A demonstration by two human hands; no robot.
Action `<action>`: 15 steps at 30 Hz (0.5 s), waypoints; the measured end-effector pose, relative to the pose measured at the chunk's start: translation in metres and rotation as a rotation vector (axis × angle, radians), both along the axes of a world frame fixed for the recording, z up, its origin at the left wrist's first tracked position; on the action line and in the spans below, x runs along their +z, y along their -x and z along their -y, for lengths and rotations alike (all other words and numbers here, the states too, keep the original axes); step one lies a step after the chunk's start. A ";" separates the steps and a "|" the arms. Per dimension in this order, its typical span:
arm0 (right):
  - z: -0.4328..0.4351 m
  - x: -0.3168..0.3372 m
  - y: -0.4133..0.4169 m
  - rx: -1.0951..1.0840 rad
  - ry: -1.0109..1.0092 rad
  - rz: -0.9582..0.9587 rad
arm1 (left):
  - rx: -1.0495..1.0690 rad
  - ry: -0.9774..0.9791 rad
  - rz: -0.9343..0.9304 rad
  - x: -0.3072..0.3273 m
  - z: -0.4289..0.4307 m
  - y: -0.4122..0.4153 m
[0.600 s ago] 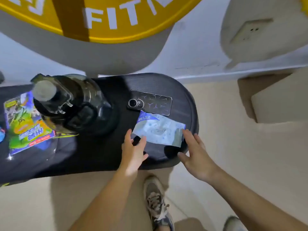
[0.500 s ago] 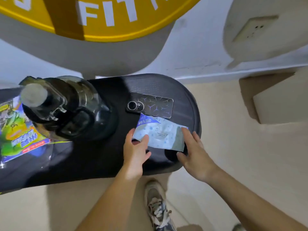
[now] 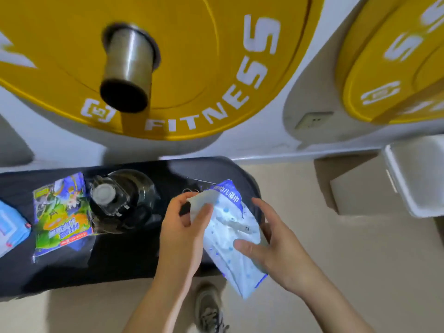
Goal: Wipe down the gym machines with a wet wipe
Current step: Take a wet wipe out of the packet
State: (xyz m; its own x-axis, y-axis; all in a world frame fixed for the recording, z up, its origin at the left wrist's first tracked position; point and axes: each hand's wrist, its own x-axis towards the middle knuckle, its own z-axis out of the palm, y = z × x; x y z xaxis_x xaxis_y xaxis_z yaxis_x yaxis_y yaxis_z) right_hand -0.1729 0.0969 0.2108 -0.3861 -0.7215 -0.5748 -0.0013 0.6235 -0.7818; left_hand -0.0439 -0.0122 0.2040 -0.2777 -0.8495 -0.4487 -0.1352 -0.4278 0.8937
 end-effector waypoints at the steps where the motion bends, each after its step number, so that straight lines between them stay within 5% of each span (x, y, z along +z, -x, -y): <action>1: -0.001 0.029 0.002 -0.036 0.036 0.024 | 0.025 -0.002 -0.058 0.029 -0.002 0.007; 3: -0.005 0.090 0.003 -0.128 0.114 0.026 | -0.023 0.112 -0.106 0.089 -0.015 0.015; 8: -0.048 0.252 0.005 -0.204 0.273 -0.098 | -0.464 0.831 0.250 0.237 -0.065 0.009; 12: -0.106 0.372 -0.001 -0.209 0.413 -0.189 | -0.458 1.021 0.138 0.359 -0.106 0.009; 15: -0.155 0.440 -0.010 -0.193 0.517 -0.305 | -0.324 0.960 0.027 0.441 -0.142 0.008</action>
State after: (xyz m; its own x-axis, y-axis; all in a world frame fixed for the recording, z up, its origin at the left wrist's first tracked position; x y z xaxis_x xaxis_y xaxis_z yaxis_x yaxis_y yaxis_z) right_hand -0.1629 0.2521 0.6511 -0.6289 -0.7773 -0.0142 -0.1968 0.1768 -0.9644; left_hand -0.0517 0.1299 0.6454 -0.5585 -0.7402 0.3744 -0.1429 0.5305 0.8355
